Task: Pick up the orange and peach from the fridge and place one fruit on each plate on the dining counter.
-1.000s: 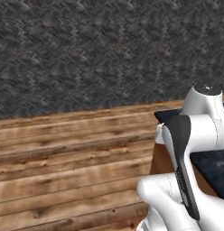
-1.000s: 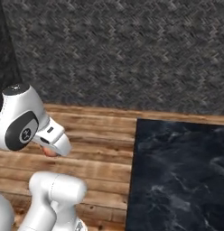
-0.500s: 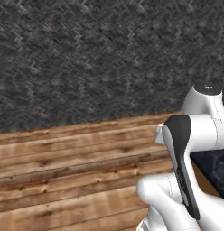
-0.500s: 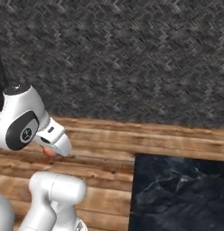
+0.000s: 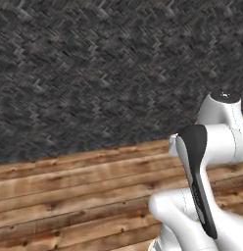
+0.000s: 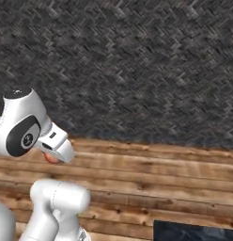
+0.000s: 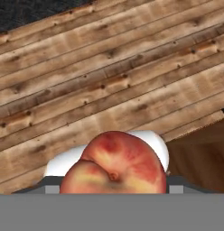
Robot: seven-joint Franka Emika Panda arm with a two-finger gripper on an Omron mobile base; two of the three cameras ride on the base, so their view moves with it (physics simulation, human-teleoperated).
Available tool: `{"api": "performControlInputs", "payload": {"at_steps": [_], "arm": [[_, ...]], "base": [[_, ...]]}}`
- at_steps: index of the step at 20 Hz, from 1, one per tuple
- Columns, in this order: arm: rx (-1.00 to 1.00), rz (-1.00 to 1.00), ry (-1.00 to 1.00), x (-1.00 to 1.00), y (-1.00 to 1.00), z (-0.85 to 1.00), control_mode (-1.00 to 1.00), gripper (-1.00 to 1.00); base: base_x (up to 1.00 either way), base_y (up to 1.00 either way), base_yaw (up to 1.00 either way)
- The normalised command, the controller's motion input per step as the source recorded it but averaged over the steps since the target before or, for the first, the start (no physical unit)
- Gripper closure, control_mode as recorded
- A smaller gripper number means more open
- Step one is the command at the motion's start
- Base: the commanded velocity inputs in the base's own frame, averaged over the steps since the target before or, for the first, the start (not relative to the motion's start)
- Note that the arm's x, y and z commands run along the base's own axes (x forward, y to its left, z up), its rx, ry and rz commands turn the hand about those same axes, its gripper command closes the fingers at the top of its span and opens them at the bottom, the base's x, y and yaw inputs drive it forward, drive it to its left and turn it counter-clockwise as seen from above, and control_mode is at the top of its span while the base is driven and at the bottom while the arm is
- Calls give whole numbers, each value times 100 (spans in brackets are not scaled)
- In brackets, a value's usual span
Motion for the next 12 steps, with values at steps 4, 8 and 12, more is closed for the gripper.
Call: {"api": "performControlInputs", "payload": {"at_steps": [4, 8, 12], "arm": [[0, 0, 0, 0, 0, 0, 100, 100], [0, 0, 0, 0, 0, 0, 100, 100], [0, 0, 0, 0, 0, 0, 100, 100]], "base": [[100, 32, -29], [100, 36, -47], [88, 53, -64]]}}
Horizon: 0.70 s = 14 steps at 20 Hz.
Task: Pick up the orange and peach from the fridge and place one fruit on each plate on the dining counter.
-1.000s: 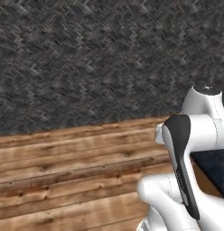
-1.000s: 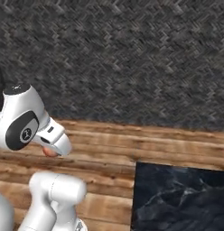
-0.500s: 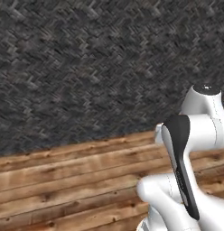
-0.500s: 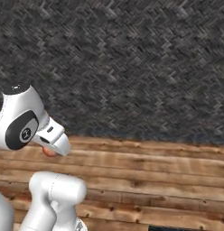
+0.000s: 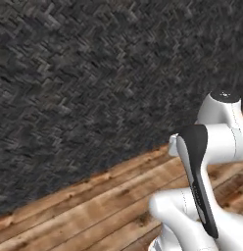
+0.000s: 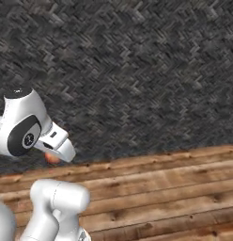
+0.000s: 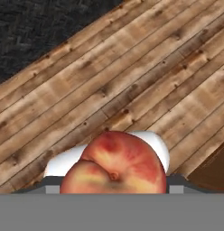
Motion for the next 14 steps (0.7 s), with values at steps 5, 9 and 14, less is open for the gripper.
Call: {"api": "performControlInputs", "payload": {"at_steps": [5, 9, 14], "arm": [[0, 0, 0, 0, 0, 0, 100, 100], [0, 0, 0, 0, 0, 0, 100, 100], [0, 0, 0, 0, 0, 0, 100, 100]], "base": [[94, 44, -61], [76, 24, -66], [75, 23, -65]]}}
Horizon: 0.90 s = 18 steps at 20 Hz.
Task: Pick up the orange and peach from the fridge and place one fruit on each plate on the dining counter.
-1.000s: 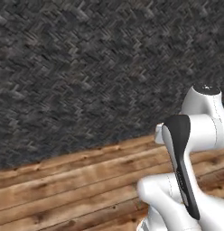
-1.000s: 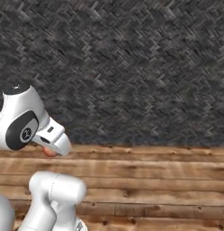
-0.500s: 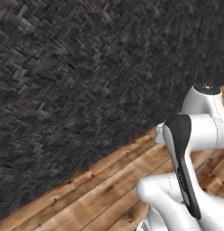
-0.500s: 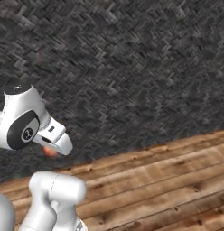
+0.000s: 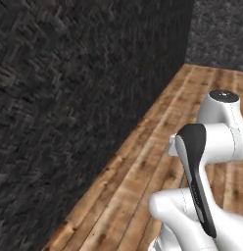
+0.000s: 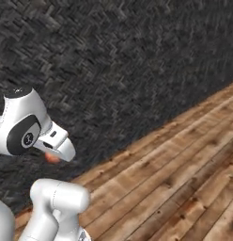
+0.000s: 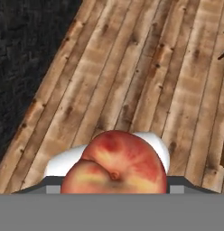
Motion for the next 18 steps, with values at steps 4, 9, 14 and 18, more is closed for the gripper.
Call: {"api": "performControlInputs", "payload": {"at_steps": [4, 9, 14, 18], "arm": [[0, 0, 0, 0, 0, 0, 100, 100], [0, 0, 0, 0, 0, 0, 100, 100], [0, 0, 0, 0, 0, 0, 100, 100], [0, 0, 0, 0, 0, 0, 100, 100]], "base": [[78, 10, -65], [72, 0, -69], [80, 0, -70], [56, 42, -65]]}}
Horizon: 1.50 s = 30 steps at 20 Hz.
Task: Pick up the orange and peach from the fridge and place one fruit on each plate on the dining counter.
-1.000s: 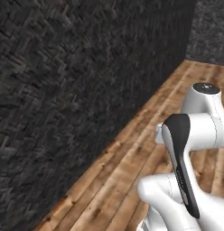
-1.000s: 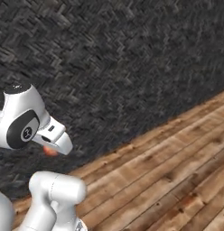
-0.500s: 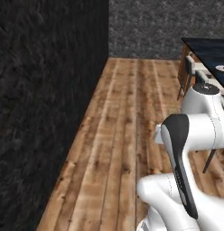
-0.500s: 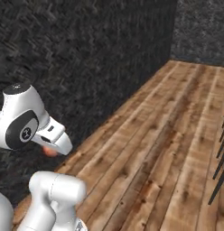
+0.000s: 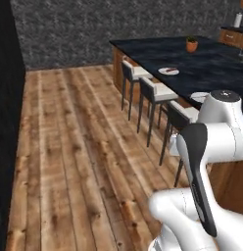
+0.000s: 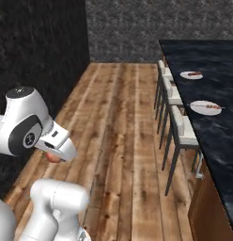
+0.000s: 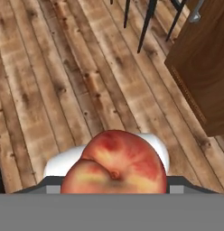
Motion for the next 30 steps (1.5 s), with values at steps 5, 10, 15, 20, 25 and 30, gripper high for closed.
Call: {"api": "performControlInputs", "payload": {"at_steps": [5, 10, 15, 20, 25, 30], "arm": [[0, 0, 0, 0, 0, 0, 100, 100], [0, 0, 0, 0, 0, 0, 100, 100], [0, 0, 0, 0, 0, 0, 100, 100], [0, 0, 0, 0, 0, 0, 100, 100], [0, 0, 0, 0, 0, 0, 100, 100], [0, 0, 0, 0, 0, 0, 100, 100]], "base": [[92, 76, -55], [89, 99, -42], [100, 86, -50], [100, 85, -50], [99, 56, -55], [73, 30, -68]]}}
